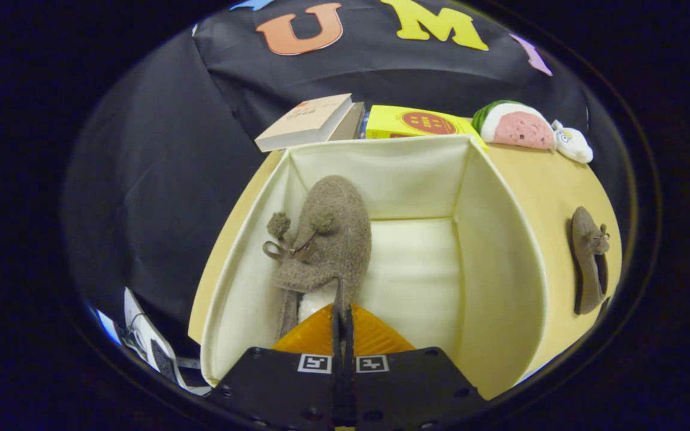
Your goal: Open the storage box then place both shoes into the box .Put the left shoe in first, then the right shoe, with the right side of both shoes facing outward in a uniform manner.
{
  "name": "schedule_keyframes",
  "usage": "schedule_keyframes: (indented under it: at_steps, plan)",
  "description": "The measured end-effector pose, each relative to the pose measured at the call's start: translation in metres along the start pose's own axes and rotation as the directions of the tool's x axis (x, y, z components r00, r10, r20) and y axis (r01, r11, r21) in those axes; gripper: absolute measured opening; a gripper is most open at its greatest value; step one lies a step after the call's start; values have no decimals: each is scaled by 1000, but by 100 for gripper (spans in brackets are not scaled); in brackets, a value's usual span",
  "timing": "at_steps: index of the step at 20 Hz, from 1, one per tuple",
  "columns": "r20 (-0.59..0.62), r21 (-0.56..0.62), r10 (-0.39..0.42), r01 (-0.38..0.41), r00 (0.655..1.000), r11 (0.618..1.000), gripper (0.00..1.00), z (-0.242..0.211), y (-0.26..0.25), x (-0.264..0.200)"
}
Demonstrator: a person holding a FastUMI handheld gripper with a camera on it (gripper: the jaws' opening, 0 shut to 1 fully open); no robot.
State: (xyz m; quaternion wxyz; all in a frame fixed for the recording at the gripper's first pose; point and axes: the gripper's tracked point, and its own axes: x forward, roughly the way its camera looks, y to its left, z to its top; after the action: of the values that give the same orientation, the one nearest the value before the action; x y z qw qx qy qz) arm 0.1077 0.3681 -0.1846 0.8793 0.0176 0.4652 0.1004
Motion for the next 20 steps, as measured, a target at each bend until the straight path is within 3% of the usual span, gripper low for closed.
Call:
schedule_keyframes:
  at_steps: [4, 6, 10, 13, 17, 20]
  plan:
    - [19, -19, 4, -3, 1000, 1000, 1, 5, -6, -8]
    - [53, -35, 33, -31, 998, 999, 6, 11, -4, -19]
    - [112, -90, 60, -50, 992, 995, 77, 19, -12, -53]
    - [159, -76, -1, 13, 987, 997, 98, 27, -37, -84]
    - [217, -40, 3, 6, 976, 999, 96, 38, -71, -118]
    - [223, -19, -63, 69, 973, 997, 96, 40, -117, -131]
